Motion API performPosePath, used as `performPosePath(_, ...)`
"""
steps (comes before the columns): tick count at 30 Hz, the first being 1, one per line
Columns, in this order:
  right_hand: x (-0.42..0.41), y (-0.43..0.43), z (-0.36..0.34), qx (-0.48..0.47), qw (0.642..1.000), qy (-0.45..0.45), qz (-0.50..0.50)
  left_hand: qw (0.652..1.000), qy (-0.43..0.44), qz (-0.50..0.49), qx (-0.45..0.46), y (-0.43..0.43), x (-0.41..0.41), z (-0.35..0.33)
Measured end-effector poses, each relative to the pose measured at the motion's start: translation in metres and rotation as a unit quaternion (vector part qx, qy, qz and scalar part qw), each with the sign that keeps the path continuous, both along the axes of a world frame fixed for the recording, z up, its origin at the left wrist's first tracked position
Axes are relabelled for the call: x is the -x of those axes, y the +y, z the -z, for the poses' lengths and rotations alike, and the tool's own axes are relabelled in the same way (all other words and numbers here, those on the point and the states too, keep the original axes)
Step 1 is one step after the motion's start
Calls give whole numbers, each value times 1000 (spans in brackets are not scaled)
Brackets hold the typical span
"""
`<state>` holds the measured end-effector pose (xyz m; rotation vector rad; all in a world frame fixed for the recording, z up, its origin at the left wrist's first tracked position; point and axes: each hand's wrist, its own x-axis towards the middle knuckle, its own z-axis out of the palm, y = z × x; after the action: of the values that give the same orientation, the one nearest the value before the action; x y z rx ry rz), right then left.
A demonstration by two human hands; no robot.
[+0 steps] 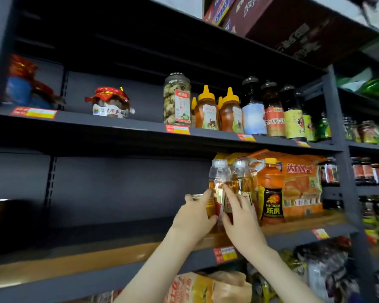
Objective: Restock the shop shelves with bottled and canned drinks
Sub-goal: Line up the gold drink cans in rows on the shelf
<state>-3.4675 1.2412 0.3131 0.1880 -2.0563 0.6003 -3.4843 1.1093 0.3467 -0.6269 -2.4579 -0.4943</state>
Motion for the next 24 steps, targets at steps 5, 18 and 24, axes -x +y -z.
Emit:
performPosePath(5,20,4,1,39,999,3,-10,997,9,37,-70,-1,-4,-1)
performPosePath(18,-22,-17,-19,142,968,92,-183,923,100,107,-356,-40,-65,2)
performPosePath(24,-94,-11,-5,179,881,-70,-432,845,-101,246,-464,-31,-102,22)
